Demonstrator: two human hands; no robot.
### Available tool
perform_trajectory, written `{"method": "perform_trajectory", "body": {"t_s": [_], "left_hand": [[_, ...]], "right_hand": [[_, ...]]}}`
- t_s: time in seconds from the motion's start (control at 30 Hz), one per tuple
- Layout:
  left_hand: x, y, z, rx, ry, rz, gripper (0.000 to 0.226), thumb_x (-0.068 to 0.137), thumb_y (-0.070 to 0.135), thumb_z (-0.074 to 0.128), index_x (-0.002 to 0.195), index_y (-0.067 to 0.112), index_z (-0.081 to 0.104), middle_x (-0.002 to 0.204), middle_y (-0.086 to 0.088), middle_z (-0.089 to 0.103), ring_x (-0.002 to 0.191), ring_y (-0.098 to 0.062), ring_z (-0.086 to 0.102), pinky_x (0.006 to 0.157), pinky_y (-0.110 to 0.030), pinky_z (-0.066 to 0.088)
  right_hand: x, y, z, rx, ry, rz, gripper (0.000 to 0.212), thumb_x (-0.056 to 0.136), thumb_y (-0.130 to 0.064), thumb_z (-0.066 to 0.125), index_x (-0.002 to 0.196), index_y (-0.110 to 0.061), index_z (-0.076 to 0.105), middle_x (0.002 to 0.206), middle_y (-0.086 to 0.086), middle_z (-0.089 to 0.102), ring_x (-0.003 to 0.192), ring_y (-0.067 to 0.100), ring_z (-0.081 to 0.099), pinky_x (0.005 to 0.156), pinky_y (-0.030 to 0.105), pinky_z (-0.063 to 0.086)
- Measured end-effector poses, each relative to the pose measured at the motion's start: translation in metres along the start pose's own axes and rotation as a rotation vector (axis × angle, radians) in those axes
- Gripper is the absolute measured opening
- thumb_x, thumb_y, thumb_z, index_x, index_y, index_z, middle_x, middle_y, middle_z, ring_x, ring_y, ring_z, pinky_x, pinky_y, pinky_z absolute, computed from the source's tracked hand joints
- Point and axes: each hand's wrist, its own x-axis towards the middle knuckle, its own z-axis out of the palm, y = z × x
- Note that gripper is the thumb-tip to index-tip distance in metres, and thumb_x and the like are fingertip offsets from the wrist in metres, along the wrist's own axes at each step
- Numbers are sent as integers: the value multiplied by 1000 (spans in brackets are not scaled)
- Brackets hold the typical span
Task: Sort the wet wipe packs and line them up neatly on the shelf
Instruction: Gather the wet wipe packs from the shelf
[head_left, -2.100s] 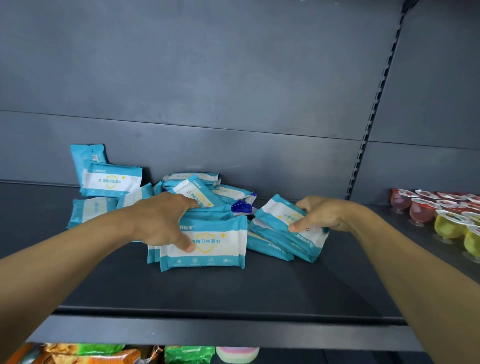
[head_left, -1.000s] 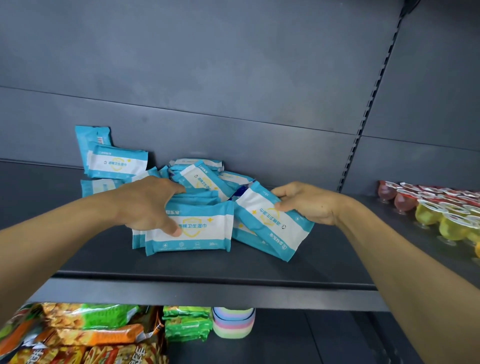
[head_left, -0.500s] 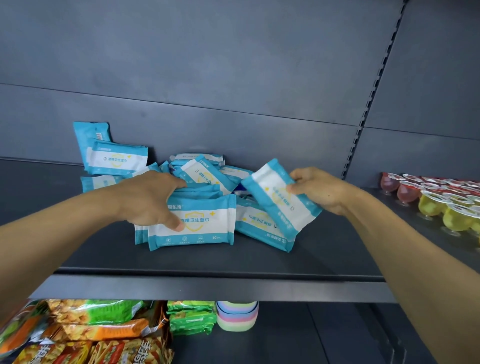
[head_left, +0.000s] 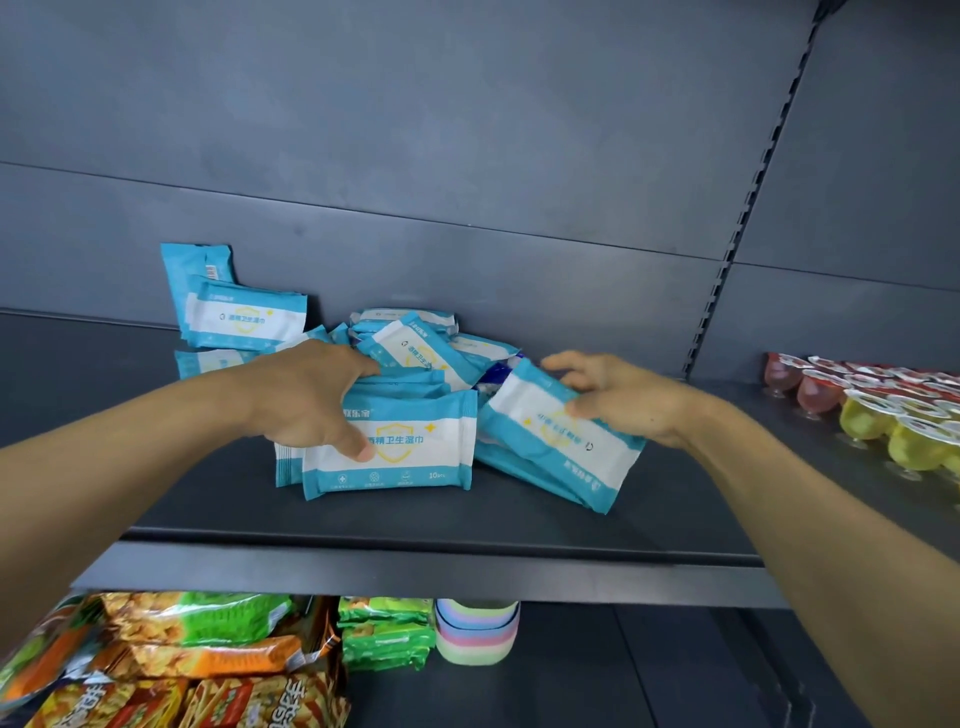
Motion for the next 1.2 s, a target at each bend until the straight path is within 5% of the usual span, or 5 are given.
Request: {"method": "perform_trajectory", "body": {"t_s": [0.1, 0.23, 0.47, 0.7, 1.2], "left_hand": [[-5, -3, -2, -12, 4, 9, 72, 72, 37, 80, 134, 23, 46, 112, 11, 52, 100, -12, 50, 92, -27, 43], [-7, -3, -3, 14, 19, 4, 73, 73, 37, 79, 135, 22, 44, 124, 7, 54, 111, -16, 51, 97, -33, 43], [-7, -5, -2, 28, 32, 29, 69, 73, 39, 78, 133, 25, 46, 112, 11, 51, 99, -12, 47, 92, -31, 43], [-3, -11, -1, 33, 18, 58, 57, 71, 40, 79, 119, 29, 51, 103, 14, 52, 97, -14, 51, 91, -36, 47], [0, -14, 0, 25, -2, 59, 65, 69, 43, 79, 125, 27, 50, 111, 12, 56, 101, -14, 54, 92, -34, 48]], "right_hand": [[10, -5, 13, -160, -39, 39, 51, 88, -9, 61, 135, -21, 45, 117, -3, 61, 101, 14, 62, 87, 30, 52], [15, -13, 18, -279, -100, 136, 87, 71, -26, 82, 143, -25, 33, 137, -5, 47, 117, 16, 52, 101, 35, 44], [2, -20, 5, -17, -10, 222, 31, 78, -8, 75, 106, -7, 61, 97, 11, 72, 85, 26, 69, 81, 43, 56], [-24, -4, -37, 483, 537, 280, 46, 78, -1, 69, 120, -8, 51, 95, 10, 69, 79, 23, 66, 68, 35, 53], [-31, -1, 30, 702, 463, 352, 32, 85, 10, 55, 109, -8, 48, 105, 18, 63, 77, 24, 66, 55, 37, 56]]}}
